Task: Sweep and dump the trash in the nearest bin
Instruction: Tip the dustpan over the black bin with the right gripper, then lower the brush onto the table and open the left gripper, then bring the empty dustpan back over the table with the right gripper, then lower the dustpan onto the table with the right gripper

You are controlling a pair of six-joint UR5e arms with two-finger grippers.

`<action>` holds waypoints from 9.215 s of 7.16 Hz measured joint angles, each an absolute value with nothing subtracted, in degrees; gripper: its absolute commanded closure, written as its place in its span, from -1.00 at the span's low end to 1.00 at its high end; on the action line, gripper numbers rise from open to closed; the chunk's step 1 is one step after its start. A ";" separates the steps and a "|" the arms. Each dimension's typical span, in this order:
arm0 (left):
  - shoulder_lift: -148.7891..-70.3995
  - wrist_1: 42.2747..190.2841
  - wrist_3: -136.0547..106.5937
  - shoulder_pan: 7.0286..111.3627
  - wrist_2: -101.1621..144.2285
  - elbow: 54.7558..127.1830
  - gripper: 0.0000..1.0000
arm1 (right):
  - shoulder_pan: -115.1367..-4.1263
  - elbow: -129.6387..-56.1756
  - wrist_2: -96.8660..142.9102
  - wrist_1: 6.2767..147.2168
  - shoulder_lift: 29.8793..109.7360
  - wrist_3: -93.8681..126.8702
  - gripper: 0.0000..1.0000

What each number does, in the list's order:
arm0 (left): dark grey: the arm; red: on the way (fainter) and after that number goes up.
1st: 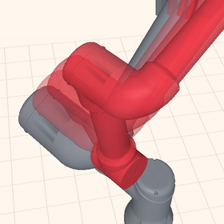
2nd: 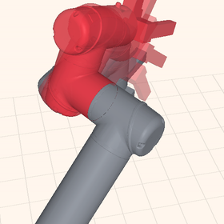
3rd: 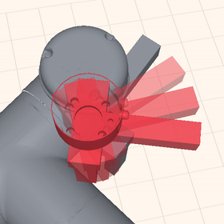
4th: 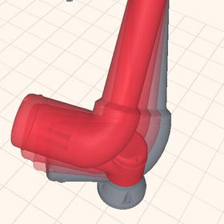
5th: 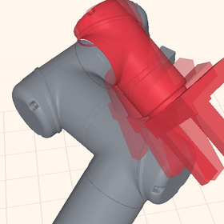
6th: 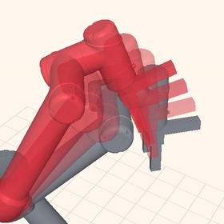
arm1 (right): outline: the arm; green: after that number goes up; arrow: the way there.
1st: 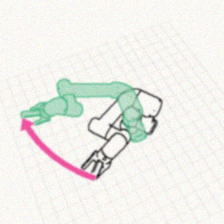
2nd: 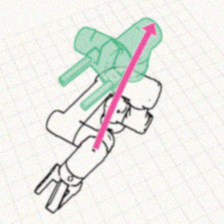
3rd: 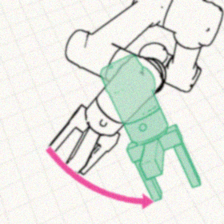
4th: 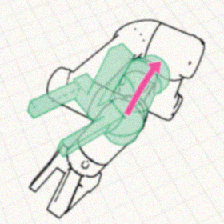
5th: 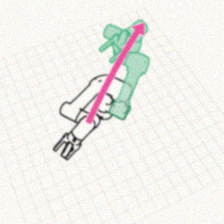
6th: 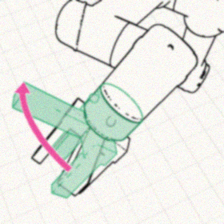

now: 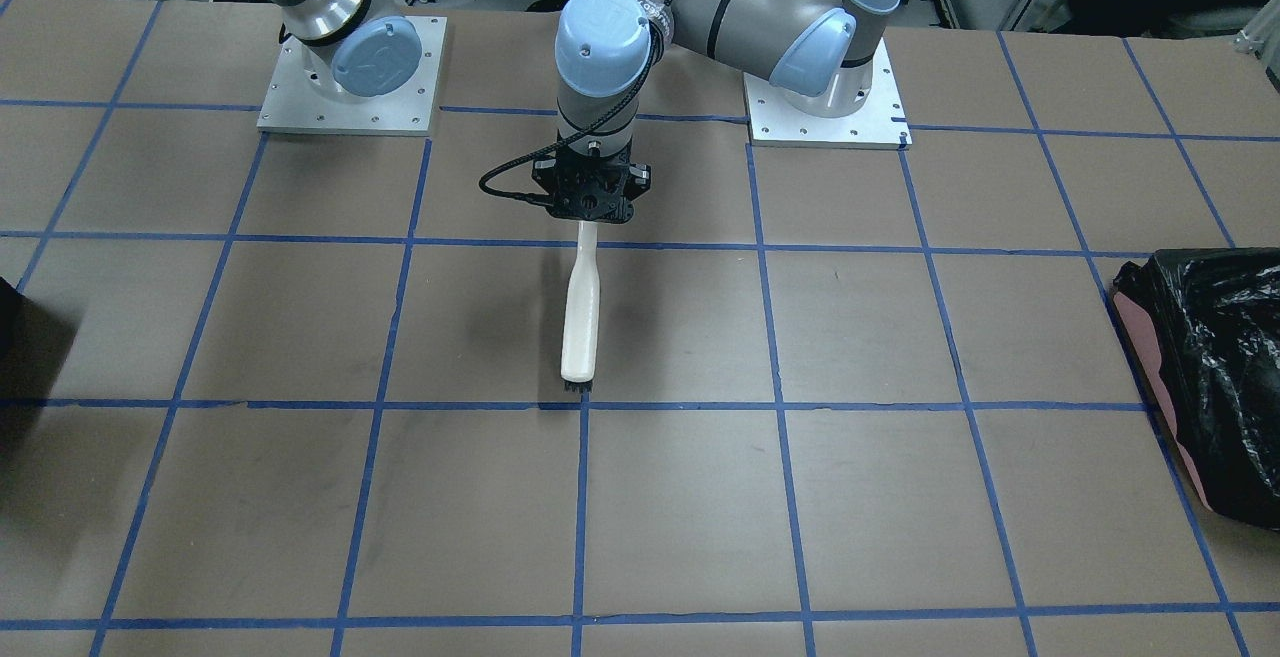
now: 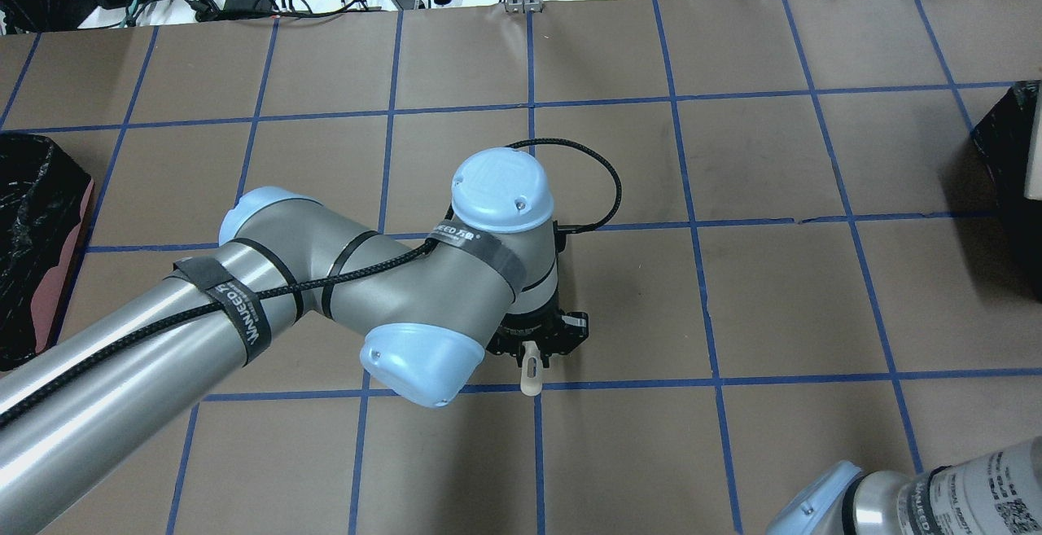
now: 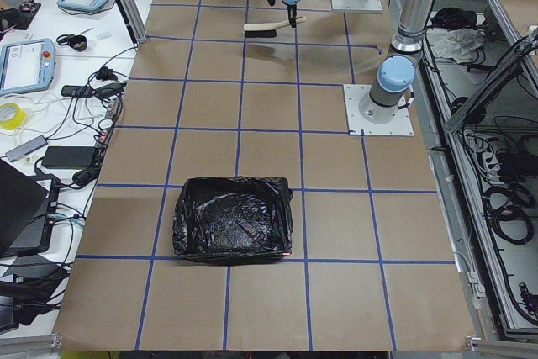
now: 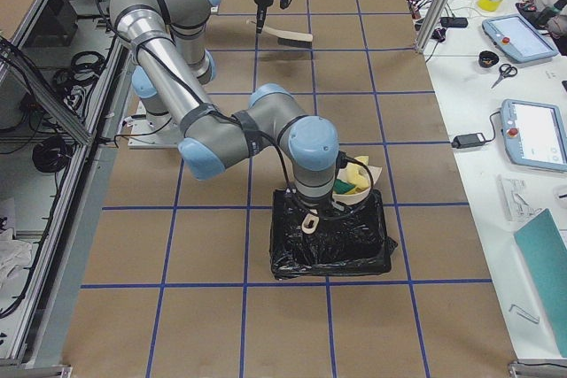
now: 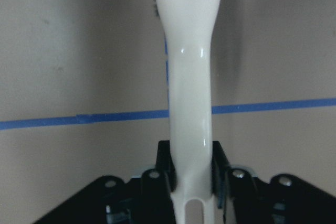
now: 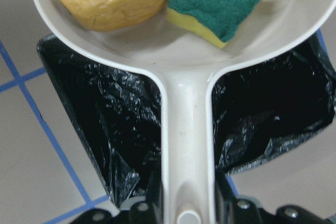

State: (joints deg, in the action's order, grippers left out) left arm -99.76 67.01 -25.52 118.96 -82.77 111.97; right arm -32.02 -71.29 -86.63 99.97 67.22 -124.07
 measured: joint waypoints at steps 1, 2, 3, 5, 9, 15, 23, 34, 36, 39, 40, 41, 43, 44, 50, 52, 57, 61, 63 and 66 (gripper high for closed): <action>-99.56 66.46 -25.47 119.02 -82.80 112.90 1.00 | -30.40 -69.72 -87.76 100.17 66.92 -125.86 1.00; -99.74 65.69 -25.45 119.04 -82.73 113.32 1.00 | -29.26 -68.07 -89.03 100.30 66.19 -127.74 1.00; -99.96 65.02 -25.43 119.06 -82.64 113.56 1.00 | -28.21 -66.39 -90.42 100.64 64.89 -129.80 1.00; -99.71 64.61 -25.22 119.15 -82.60 114.49 1.00 | -26.83 -62.65 -93.20 101.30 61.87 -133.73 1.00; -100.50 62.59 -25.22 119.21 -82.56 115.53 0.50 | -27.43 -60.08 -97.91 104.87 60.83 -138.81 1.00; -99.61 62.21 -23.77 119.27 -82.98 115.47 0.34 | -33.89 -60.79 -104.48 111.31 60.78 -137.59 1.00; -99.82 62.32 -23.02 118.69 -83.51 114.94 -1.00 | -40.74 -66.50 -116.68 124.89 63.52 -132.46 1.00; -96.18 78.52 -0.92 87.92 -90.73 91.35 -1.00 | -56.95 -70.94 -106.66 109.11 72.24 -110.09 1.00; -94.25 79.54 3.25 85.33 -91.09 91.40 -1.00 | -64.77 -70.97 -104.33 107.22 72.46 -99.38 1.00; -91.07 82.16 3.31 85.62 -87.74 92.13 -1.00 | -75.52 -71.22 -98.38 104.82 71.00 -77.67 1.00; -90.49 82.59 3.34 85.66 -86.02 92.43 -1.00 | -79.85 -71.25 -98.05 104.19 70.22 -68.22 1.00; -90.15 82.85 3.39 85.68 -85.36 92.80 -1.00 | -83.35 -71.27 -97.71 102.94 69.63 -59.31 1.00; -89.83 83.14 3.42 85.59 -85.73 93.85 -1.00 | -88.74 -71.30 -94.78 99.08 68.35 -42.10 1.00; -89.75 83.15 3.43 85.53 -86.12 94.06 -1.00 | -90.80 -71.39 -91.57 97.10 67.57 -33.03 1.00; -89.57 83.23 3.49 85.43 -86.39 94.21 -1.00 | -103.55 -71.75 -84.97 95.23 62.25 13.47 1.00; -89.56 83.23 3.51 85.51 -86.40 94.22 -1.00 | -106.10 -73.23 -85.44 96.89 61.24 16.92 1.00; -88.29 84.80 4.00 85.67 -89.15 94.35 -1.00 | -108.33 -79.83 -86.11 105.88 61.06 16.57 1.00; -88.02 84.91 4.30 85.73 -89.46 94.45 -1.00 | -108.37 -80.52 -85.87 106.66 60.96 15.23 1.00; -88.12 84.91 4.31 85.70 -89.53 94.45 -1.00 | -108.37 -80.57 -85.57 106.81 60.81 15.06 1.00; -88.02 84.88 4.31 85.69 -89.62 94.83 -1.00 | -108.37 -80.59 -85.30 106.82 60.54 15.05 1.00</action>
